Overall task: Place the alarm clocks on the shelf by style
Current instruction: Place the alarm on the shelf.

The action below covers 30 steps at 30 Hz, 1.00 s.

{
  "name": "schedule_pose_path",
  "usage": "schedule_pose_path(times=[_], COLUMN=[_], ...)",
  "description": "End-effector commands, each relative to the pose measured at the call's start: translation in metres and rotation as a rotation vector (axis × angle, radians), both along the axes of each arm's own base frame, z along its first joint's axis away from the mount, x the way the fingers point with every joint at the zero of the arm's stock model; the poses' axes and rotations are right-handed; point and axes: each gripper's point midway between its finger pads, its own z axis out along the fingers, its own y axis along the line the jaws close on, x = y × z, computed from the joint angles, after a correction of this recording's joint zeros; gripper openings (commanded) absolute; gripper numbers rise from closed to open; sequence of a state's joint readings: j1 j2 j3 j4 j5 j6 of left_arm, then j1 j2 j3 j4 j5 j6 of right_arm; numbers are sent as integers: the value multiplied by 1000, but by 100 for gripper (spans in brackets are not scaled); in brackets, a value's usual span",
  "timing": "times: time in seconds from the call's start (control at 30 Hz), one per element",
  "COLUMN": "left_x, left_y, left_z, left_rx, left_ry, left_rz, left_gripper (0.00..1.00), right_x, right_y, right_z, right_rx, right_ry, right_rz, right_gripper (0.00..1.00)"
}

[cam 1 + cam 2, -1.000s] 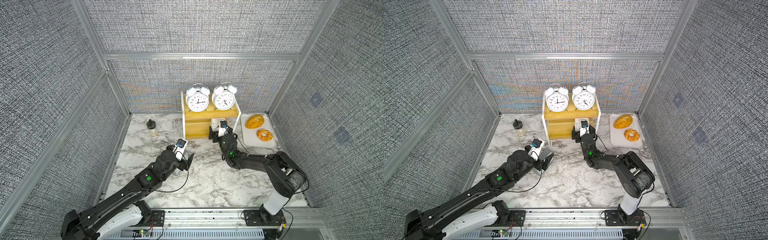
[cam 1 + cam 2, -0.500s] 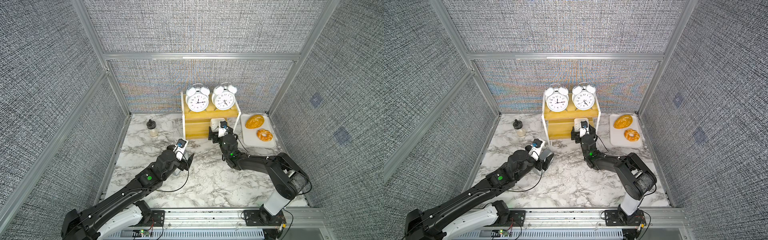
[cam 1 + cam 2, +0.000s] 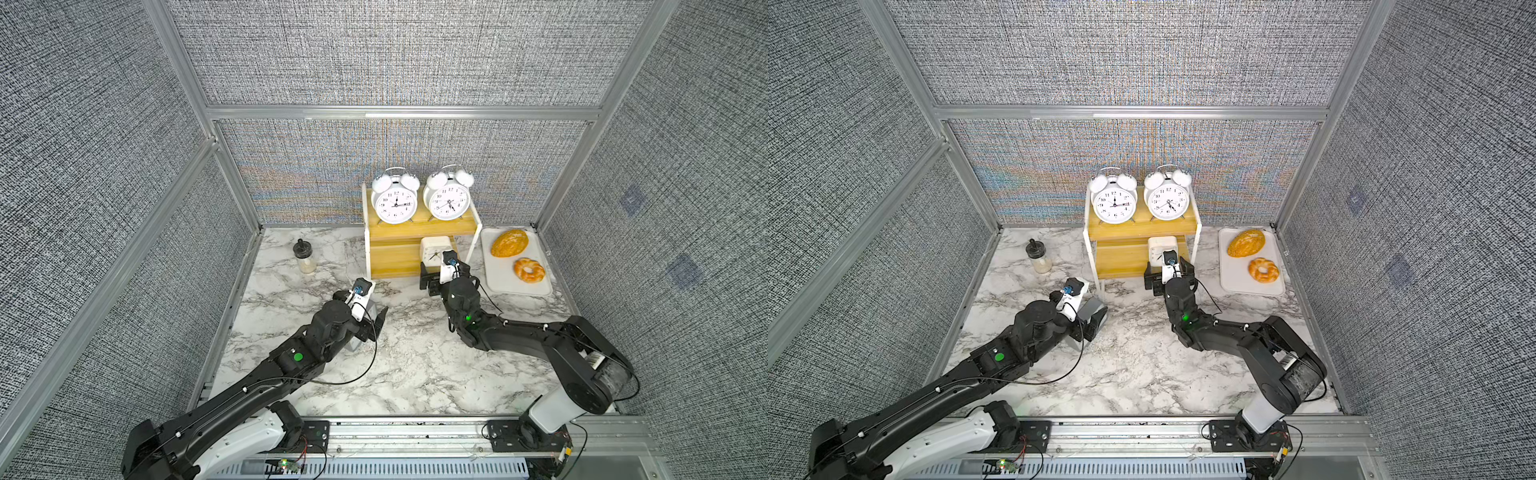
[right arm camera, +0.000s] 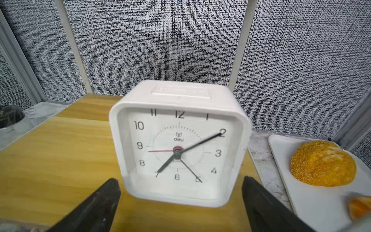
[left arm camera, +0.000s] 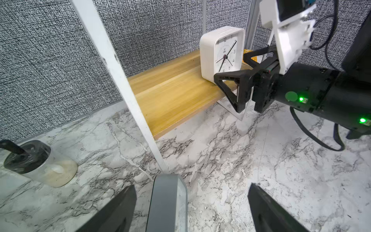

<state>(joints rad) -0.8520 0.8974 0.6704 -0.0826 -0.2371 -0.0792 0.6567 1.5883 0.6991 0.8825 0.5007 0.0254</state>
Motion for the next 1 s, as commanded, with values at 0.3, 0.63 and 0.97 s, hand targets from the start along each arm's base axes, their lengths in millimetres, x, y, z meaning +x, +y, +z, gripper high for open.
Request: schedule_pose_path(times=[0.3,0.63,0.97], left_x=[3,7,-13], left_y=[18,72,98], left_z=[0,-17,-43], left_rx=[-11,-52,-191], left_ry=[-30,36,126], left_rz=[84,394,486], left_gripper=[93,97,100], right_x=[-23,-55,-93], right_y=[-9,-17,-19], right_z=[6,0,-12], right_rx=[-7,-20,-38], right_ry=[6,44,147], right_rz=[-15,15,149], right_gripper=[99,99,99])
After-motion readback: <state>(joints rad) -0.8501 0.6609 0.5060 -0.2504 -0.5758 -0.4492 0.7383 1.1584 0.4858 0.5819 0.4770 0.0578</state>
